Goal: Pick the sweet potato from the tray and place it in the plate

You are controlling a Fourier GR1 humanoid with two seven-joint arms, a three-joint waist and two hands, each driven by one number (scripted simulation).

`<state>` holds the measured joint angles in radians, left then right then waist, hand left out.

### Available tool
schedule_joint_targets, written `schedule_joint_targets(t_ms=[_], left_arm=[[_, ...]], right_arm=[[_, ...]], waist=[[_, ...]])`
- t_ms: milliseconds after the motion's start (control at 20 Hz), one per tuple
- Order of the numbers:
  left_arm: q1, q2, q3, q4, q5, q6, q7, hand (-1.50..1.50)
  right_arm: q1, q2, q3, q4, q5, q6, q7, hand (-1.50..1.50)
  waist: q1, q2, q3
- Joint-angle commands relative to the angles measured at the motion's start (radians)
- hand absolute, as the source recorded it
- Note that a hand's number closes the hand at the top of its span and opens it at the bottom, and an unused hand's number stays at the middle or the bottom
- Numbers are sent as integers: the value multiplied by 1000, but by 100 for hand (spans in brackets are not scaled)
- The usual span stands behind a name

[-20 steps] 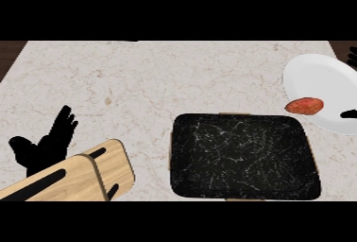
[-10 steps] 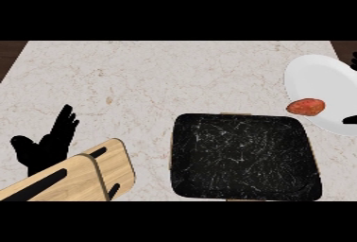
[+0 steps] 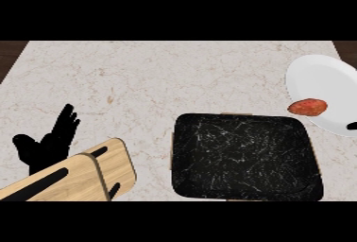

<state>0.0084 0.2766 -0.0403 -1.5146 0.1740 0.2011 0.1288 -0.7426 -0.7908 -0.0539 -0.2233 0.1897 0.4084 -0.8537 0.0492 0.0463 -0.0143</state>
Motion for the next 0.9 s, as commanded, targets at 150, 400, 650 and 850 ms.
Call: schedule_joint_targets(t_ms=[150, 400, 650, 850], left_arm=[[-38, 0, -69, 9, -53, -7, 38, 0], [-9, -34, -85, 32, -65, 7, -3, 0], [-31, -21, -81, 18, -61, 6, 7, 0], [-25, -6, -65, 24, -47, -11, 13, 0]], right_arm=[[15, -25, -4, 21, -4, 90, -111, -150], [19, -41, -12, 37, -11, 62, -99, -150], [23, -42, -29, 47, -32, 53, -100, -150], [20, -80, -40, 45, -44, 77, -104, -150]], waist=[[-1, 2, 29], [1, 5, 28], [-4, 7, 31], [-8, 9, 32]])
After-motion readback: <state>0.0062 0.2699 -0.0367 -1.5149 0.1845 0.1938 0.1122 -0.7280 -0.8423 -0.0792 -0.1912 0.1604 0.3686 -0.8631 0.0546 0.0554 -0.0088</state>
